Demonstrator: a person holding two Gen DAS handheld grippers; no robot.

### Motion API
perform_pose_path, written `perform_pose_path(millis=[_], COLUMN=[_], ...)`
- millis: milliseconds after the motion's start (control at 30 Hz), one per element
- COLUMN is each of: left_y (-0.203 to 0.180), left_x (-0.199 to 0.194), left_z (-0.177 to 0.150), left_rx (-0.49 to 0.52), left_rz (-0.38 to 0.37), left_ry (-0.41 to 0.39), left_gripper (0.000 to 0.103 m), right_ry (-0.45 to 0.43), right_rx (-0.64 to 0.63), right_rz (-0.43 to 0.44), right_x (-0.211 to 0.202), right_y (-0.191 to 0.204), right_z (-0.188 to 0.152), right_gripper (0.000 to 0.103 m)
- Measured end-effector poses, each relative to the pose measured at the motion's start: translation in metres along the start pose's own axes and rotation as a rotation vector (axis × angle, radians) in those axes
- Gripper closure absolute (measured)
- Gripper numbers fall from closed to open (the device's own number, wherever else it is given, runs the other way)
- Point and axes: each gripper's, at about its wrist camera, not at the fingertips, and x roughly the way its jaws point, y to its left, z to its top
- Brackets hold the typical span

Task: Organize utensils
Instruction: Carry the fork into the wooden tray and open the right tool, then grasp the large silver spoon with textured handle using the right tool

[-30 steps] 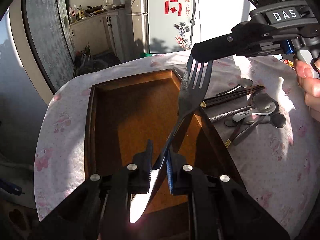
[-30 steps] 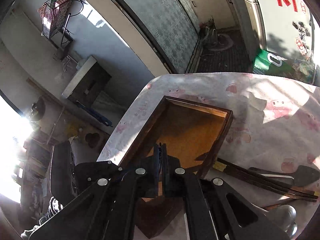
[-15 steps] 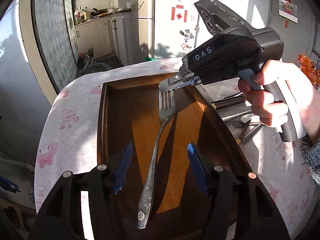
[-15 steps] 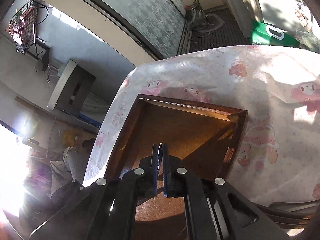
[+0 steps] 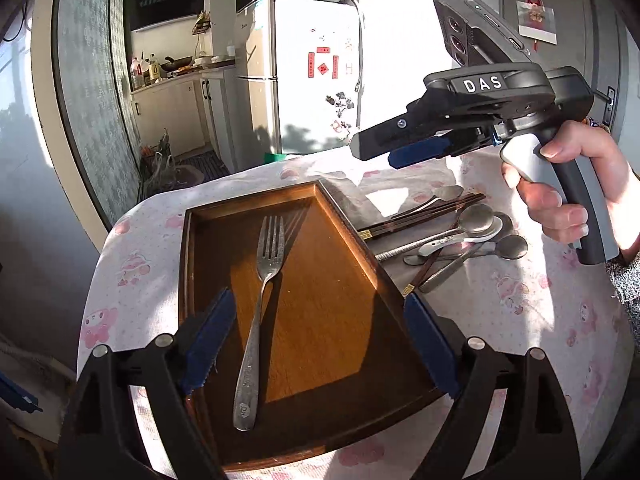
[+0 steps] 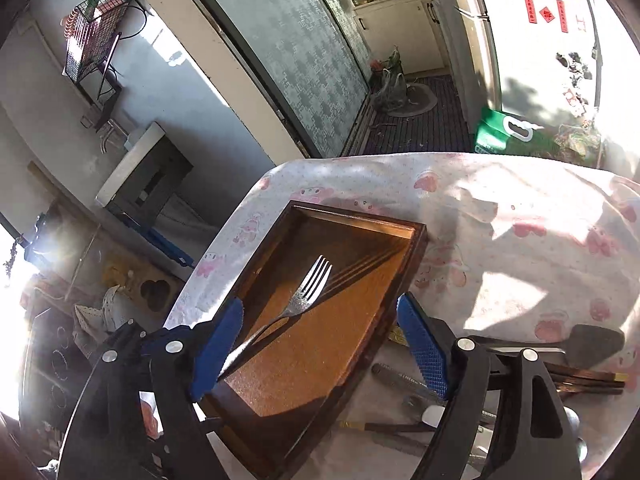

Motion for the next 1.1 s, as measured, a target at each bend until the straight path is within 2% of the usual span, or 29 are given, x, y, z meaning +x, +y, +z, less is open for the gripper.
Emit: perform_pose_path(millis=[167, 367, 567, 667, 700, 733, 933, 1000, 1067, 1100], left_y=[-0.05, -0.104, -0.139, -0.147, -0.148, -0.148, -0.143, -0.14, -0.137, -0.136], left_x=[0.005, 0.015, 0.034, 0.043, 0.046, 0.047, 0.051, 0.053, 0.054, 0.054], left_z=[0.002, -0.004, -0.005, -0.004, -0.003, -0.002, -0.001, 0.0, 0.0, 0.001], left_rx=[0.063, 0.05, 0.034, 0.025, 0.023, 0.019, 0.02, 0.019, 0.026, 0.033], left_rz=[-0.065, -0.161, -0.198, -0.197, -0.191, -0.187, -0.176, -0.174, -0.166, -0.16], left_ry=[0.006, 0.004, 0.034, 0.039, 0.038, 0.04, 0.05, 0.054, 0.056, 0.056], left_gripper=[0.013, 0.01, 0.01, 0.01, 0.01, 0.01, 0.01, 0.01, 0.01, 0.01], right_ry=[-0.037, -0.051, -0.06, -0.062, -0.058, -0.054, -0.024, -0.011, -0.003, 0.0], right_rx=[0.085, 0.128, 0.148, 0.139, 0.145, 0.15, 0.16, 0.149, 0.114, 0.096], right_rz=[-0.151, -0.263, -0.242, -0.23, -0.225, -0.226, -0.241, -0.236, -0.259, -0.278], right_x=[-0.06, -0.088, -0.09, -0.082, -0.077, -0.073, -0.042, -0.033, -0.028, -0.027], right_y=[-0.054, -0.092, -0.101, -0.102, -0.103, -0.105, -0.12, -0.121, -0.12, -0.119], right_z=[-0.036, -0.085, -0.114, -0.111, -0.108, -0.106, -0.093, -0.091, -0.089, -0.089], right_gripper=[0.021, 0.021, 0.025, 0.043, 0.054, 0.058, 0.058, 0.061, 0.069, 0.083])
